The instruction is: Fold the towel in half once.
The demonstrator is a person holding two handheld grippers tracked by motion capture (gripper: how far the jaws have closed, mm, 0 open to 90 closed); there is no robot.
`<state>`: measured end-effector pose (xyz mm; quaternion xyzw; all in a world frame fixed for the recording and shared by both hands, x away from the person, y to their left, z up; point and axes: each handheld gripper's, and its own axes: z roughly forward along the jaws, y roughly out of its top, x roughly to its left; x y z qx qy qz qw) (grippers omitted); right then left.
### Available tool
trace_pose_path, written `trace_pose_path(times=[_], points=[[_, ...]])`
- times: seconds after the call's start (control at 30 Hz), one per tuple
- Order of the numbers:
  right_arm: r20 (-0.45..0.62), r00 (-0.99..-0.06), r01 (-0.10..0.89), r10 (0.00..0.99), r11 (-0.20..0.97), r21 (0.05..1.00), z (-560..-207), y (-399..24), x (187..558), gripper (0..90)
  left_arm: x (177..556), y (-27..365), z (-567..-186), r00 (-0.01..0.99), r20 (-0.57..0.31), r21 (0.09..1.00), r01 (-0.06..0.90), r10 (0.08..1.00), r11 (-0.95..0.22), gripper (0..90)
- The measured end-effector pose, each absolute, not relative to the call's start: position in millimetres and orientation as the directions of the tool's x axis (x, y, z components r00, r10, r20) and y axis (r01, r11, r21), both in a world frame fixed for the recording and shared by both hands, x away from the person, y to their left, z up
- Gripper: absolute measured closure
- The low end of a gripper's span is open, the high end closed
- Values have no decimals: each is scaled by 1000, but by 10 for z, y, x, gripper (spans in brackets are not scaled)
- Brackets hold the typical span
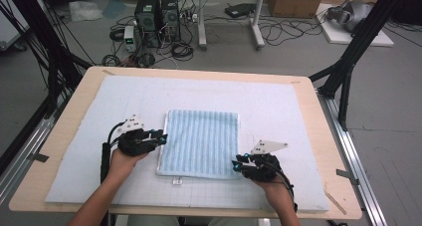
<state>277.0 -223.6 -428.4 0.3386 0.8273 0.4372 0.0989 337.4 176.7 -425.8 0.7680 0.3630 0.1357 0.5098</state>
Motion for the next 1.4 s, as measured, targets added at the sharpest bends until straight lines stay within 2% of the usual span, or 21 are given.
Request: trace_pose_path(times=[0.1,0.43,0.53,0.63,0.7,0.77,0.9,1.07,1.3,1.33,1.4], points=[[149,-736,483,660,359,799,-4290,-2292,2879,676,3549,1670,-4294,700,-160,871,432,696,-234,726],[151,-723,493,674,350,797,-4314,-2316,3095,655,3966,1571,-4512,568,-183,799,561,802,-215,748],[158,-716,503,680,346,792,-4332,-2329,3119,641,4000,1566,-4497,553,-120,804,542,825,-246,755],[158,-710,512,686,349,785,-4343,-2332,3124,633,4012,1580,-4495,546,-125,803,546,828,-239,755],[154,-708,511,690,349,785,-4345,-2333,3127,626,4023,1609,-4469,541,-127,812,538,832,-226,714],[156,-707,509,690,342,790,-4341,-2337,3129,625,4065,1651,-4436,554,-134,839,505,822,-204,706],[160,-705,512,690,340,789,-4347,-2332,3134,621,4201,1662,-4396,592,-172,855,486,787,-178,784],[168,-699,518,695,329,790,-4341,-2346,3136,613,4366,1616,-4463,586,-169,832,516,792,-205,799],[159,-666,519,728,301,800,-4336,-2335,3246,570,4405,1599,-4514,541,-152,804,554,827,-215,795],[147,-660,517,737,303,801,-4328,-2322,3294,573,4403,1594,-4513,541,-145,804,553,828,-221,795],[129,-642,512,756,297,806,-4301,-2291,3415,660,4404,1589,-4512,543,-139,802,553,828,-227,793]])
